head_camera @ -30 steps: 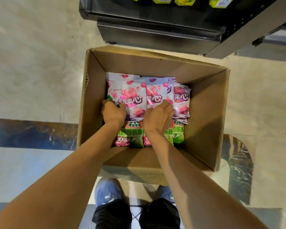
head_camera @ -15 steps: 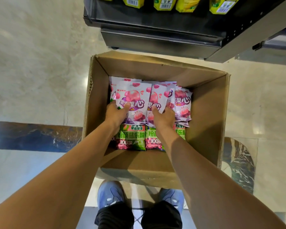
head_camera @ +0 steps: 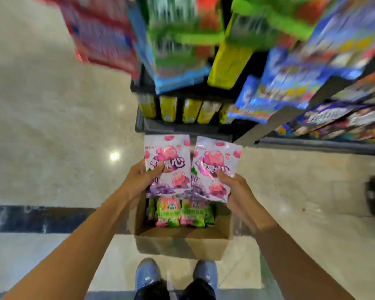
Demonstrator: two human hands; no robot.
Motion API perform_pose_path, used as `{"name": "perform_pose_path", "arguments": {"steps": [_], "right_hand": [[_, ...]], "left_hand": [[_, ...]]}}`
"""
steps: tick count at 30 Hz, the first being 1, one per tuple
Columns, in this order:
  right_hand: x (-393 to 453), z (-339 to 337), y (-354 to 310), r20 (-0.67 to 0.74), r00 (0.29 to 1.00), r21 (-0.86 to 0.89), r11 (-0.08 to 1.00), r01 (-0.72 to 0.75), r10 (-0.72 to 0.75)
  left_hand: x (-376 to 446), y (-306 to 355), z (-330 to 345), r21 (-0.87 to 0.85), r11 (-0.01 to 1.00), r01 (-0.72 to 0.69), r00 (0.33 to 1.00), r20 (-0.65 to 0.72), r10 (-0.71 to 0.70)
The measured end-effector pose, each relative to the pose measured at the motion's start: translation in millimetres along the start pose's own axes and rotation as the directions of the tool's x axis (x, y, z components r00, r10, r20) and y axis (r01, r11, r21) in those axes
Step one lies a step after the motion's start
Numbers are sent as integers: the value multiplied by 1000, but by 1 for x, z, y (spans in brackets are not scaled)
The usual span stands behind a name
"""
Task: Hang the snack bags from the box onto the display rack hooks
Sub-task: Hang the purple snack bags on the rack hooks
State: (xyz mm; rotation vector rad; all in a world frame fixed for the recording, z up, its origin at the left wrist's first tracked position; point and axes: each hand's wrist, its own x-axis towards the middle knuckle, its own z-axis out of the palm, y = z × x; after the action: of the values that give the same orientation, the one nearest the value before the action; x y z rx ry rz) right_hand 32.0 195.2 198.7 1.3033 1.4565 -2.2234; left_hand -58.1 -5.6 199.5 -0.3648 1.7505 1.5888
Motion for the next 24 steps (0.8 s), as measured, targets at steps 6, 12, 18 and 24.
{"name": "perform_pose_path", "arguments": {"steps": [6, 12, 18, 24], "right_hand": [[-120, 29, -135, 89, 992, 52, 995, 88, -93], [-216, 58, -228, 167, 957, 144, 966, 213, -236], [-287, 79, -296, 159, 928, 171, 935, 312, -338], [-345, 99, -350, 214, 880, 198, 901, 385, -423]], "left_hand": [[-104, 144, -5, 14, 983, -185, 980, 75, 184], [-194, 243, -17, 24, 937, -348, 930, 135, 342], [-258, 318, -28, -25, 903, -428, 894, 132, 427], [-310, 383, -36, 3, 848, -530, 843, 109, 527]]}}
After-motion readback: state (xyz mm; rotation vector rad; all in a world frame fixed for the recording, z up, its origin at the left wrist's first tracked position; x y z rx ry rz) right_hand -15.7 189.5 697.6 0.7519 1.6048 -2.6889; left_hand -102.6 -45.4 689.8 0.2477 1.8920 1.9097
